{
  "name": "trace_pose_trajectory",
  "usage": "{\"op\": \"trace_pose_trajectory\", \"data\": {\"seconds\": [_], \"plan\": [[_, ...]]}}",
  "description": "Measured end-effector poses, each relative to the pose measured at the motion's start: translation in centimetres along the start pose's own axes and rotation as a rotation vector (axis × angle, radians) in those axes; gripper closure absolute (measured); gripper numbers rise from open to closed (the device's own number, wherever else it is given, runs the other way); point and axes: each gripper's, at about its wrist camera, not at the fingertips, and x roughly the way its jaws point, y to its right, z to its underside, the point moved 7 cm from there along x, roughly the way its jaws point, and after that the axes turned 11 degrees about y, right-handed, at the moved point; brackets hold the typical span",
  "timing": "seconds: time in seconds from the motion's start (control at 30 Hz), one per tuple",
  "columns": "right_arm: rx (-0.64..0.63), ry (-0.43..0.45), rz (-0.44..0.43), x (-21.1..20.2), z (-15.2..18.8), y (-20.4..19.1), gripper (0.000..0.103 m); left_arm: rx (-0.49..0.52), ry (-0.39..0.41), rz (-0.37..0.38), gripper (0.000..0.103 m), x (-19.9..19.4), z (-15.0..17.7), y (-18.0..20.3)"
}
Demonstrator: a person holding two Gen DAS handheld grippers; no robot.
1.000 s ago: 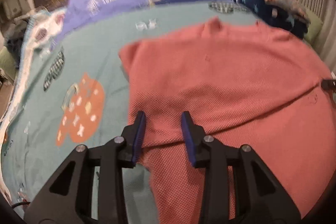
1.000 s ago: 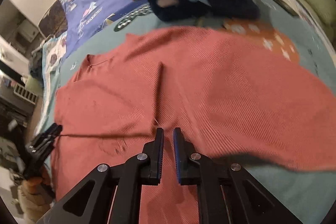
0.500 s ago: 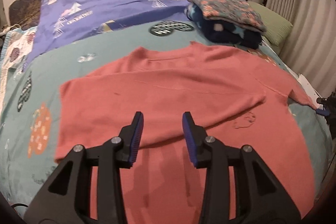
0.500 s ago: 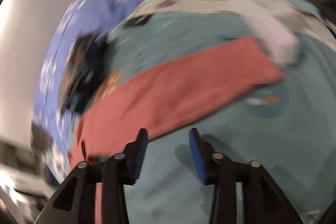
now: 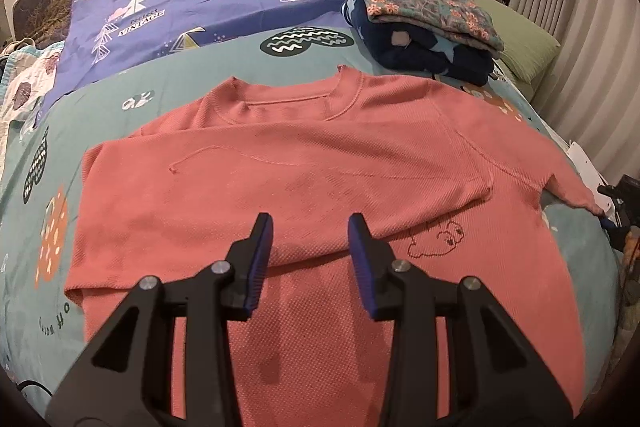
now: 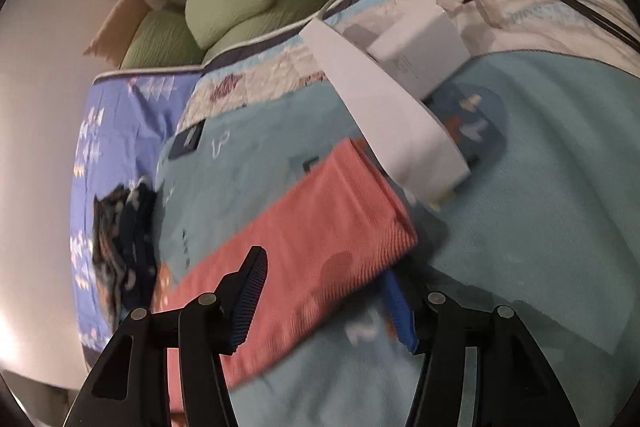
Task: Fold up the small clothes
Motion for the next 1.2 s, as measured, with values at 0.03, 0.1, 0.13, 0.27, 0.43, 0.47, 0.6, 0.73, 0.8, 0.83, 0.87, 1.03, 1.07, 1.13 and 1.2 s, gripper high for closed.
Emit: {"op": "trace_pose_trajectory", "data": {"seconds": [0.03, 0.1, 0.13, 0.27, 0.43, 0.47, 0.6, 0.73, 0.8, 0.83, 0.87, 1.03, 1.07, 1.13, 1.2], "plan": [[-0.005, 0.005, -0.002, 0.3, -0.1, -0.3, 0.077, -0.003, 0.0, -0.003, 0.062, 0.0, 0.0, -0.1], [-0.01, -0.042, -0.059, 1.2, 0.3, -1.7, 0.098, -0.014, -0.005, -0.003, 0.062, 0.0, 0.1, -0.3], [-0.009, -0.046, -0.085, 1.2, 0.5, -2.6, 0.098, -0.022, -0.009, -0.006, 0.062, 0.1, 0.1, -0.6], [-0.165, -0.01, -0.181, -0.4, 1.9, -9.1, 0.098, -0.056, -0.021, -0.016, 0.062, 0.4, 0.3, -1.4], [-0.476, -0.084, -0.416, -3.1, 10.5, -21.7, 0.097, -0.077, -0.009, -0.008, 0.062, -0.2, 0.6, -2.6], [-0.543, -0.116, -0.467, -3.6, 13.2, -24.0, 0.097, -0.083, -0.008, -0.011, 0.062, -0.3, 0.7, -3.0], [-0.664, -0.313, -0.61, -4.5, 22.5, -28.1, 0.097, -0.104, -0.018, -0.028, 0.062, -0.9, 1.7, -4.9], [-0.782, -0.412, -0.587, -3.7, 28.3, -27.9, 0.097, -0.126, -0.007, -0.014, 0.061, -1.4, 2.2, -6.2], [-0.807, -0.457, -0.56, -3.1, 30.3, -27.2, 0.097, -0.144, -0.006, 0.001, 0.058, -1.3, 2.2, -6.3], [-0.802, -0.481, -0.55, -2.8, 30.9, -26.8, 0.097, -0.148, -0.004, 0.019, 0.058, -1.3, 2.2, -6.0], [-0.801, -0.493, -0.54, -2.5, 31.3, -26.4, 0.096, -0.147, -0.002, 0.048, 0.056, -1.4, 2.2, -5.5], [-0.818, -0.539, -0.504, -2.1, 32.3, -24.0, 0.095, -0.12, 0.01, 0.201, 0.046, -2.4, 1.8, -1.8], [-0.832, -0.548, -0.502, -2.2, 32.5, -23.5, 0.094, -0.113, 0.011, 0.222, 0.044, -2.4, 1.7, -1.1], [-0.86, -0.559, -0.494, -2.6, 32.5, -22.6, 0.094, -0.108, 0.004, 0.279, 0.042, -2.4, 1.5, 0.6], [-0.857, -0.57, -0.48, -2.7, 32.4, -21.8, 0.094, -0.113, -0.012, 0.341, 0.038, -2.0, 1.2, 2.3]]}}
